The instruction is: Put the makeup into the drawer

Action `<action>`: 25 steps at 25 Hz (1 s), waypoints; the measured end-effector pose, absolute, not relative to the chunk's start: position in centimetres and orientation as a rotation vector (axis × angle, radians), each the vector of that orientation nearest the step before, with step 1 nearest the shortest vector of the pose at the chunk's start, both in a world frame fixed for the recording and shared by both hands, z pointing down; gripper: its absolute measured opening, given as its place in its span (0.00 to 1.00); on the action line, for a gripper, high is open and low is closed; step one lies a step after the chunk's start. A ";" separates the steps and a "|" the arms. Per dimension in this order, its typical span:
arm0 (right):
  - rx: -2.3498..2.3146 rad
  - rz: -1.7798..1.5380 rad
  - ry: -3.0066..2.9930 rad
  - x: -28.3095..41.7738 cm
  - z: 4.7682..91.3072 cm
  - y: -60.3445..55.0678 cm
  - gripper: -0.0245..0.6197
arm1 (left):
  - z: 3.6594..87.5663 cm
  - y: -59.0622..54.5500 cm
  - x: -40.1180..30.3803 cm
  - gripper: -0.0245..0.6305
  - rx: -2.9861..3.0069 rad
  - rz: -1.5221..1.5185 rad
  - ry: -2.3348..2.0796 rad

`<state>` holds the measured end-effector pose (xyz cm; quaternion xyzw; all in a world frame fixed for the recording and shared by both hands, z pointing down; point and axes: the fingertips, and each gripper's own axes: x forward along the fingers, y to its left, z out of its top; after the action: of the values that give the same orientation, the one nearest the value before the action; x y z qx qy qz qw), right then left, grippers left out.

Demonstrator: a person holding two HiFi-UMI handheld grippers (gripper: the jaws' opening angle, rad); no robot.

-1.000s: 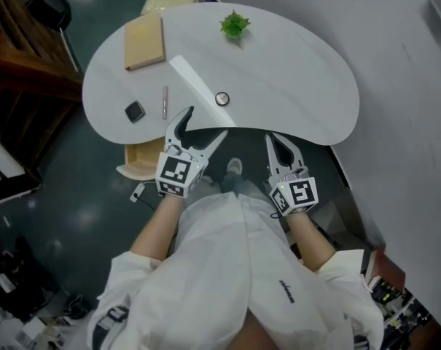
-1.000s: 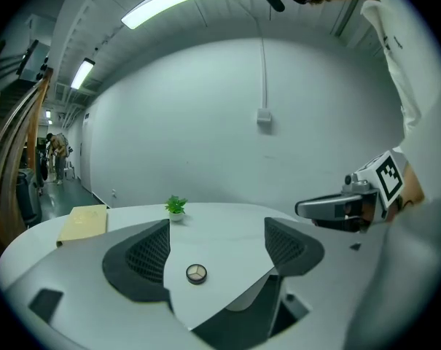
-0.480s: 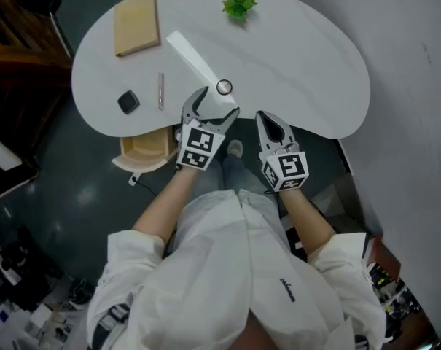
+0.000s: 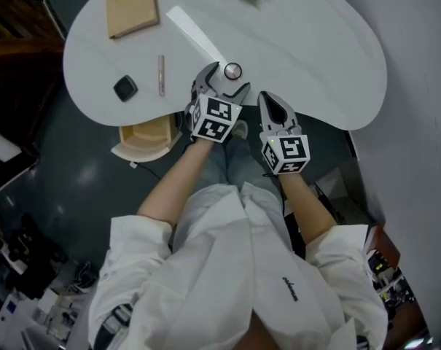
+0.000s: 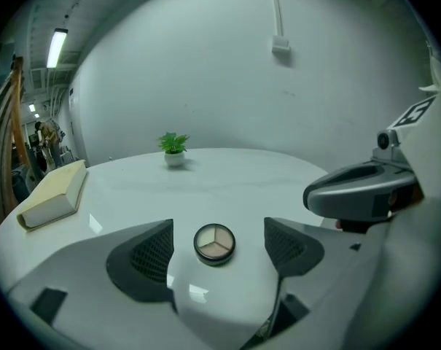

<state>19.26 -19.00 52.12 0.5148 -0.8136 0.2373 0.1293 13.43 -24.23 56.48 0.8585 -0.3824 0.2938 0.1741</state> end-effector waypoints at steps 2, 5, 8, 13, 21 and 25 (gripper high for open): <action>1.493 0.694 -2.362 19.2 52.6 -19.4 0.06 | 57.2 -24.5 13.8 0.63 2.422 0.863 -1.074; 1.493 0.709 -2.360 19.1 53.1 -19.9 0.06 | 58.3 -24.7 14.1 0.63 2.399 0.912 -1.059; 1.494 0.717 -2.357 18.9 53.5 -20.2 0.06 | 59.1 -25.1 14.1 0.63 2.380 0.945 -1.056; 1.511 0.729 -2.347 19.4 53.9 -20.5 0.06 | 60.1 -25.3 14.2 0.63 2.341 0.961 -1.044; 1.514 0.724 -2.346 20.0 53.8 -20.5 0.06 | 60.4 -25.6 14.1 0.63 2.319 0.977 -1.055; 1.510 0.725 -2.350 20.0 53.7 -20.3 0.06 | 60.5 -25.7 14.1 0.61 2.314 0.981 -1.061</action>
<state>20.02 -20.30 53.70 0.5191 -0.8076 0.2492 0.1275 14.09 -25.69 60.49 0.8302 -0.3805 0.3520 0.2051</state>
